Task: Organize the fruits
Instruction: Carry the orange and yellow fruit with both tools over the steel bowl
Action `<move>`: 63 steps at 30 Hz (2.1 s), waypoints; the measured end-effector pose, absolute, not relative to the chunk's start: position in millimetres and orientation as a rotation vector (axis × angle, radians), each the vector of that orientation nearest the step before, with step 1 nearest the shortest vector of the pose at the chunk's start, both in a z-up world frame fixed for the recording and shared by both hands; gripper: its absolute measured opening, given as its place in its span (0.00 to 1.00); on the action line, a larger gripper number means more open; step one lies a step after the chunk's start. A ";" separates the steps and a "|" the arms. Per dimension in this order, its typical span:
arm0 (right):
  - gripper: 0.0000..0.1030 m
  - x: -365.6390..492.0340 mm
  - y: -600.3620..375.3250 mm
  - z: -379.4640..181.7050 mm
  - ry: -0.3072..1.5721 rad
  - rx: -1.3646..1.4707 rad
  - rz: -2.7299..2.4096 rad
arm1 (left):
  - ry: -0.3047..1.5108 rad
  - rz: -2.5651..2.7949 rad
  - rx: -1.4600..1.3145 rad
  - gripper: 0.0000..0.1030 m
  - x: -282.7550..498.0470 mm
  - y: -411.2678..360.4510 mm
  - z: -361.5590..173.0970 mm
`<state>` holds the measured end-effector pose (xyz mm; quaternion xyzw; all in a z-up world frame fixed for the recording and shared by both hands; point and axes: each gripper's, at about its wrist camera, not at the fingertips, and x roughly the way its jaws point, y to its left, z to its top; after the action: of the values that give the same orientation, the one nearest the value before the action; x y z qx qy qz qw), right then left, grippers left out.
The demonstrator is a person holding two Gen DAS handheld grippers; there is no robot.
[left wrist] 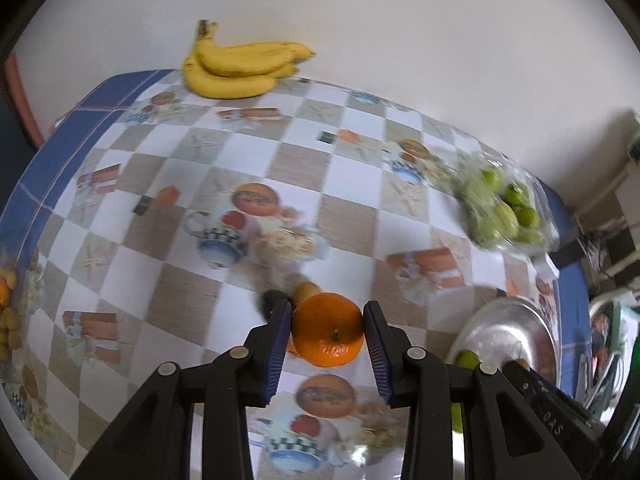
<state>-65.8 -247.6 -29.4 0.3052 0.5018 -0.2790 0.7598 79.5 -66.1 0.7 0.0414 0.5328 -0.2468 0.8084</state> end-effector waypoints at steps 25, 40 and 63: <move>0.26 -141.8 -314.2 -45.5 1.036 0.825 -0.757 | 1.120 -0.907 0.352 0.39 -37.2 -182.0 -4.7; 0.26 -140.7 -317.9 -67.6 1.067 0.841 -0.758 | 1.085 -0.976 0.444 0.39 -56.9 -204.6 -24.3; 0.28 -142.8 -317.6 -85.1 1.086 0.890 -0.759 | 1.092 -0.972 0.518 0.41 -65.2 -212.8 -41.0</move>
<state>-142.8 -317.6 -85.1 0.3993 0.4873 -0.3406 0.6979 -65.2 -212.8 -41.0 0.2339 0.4929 -0.4386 0.7141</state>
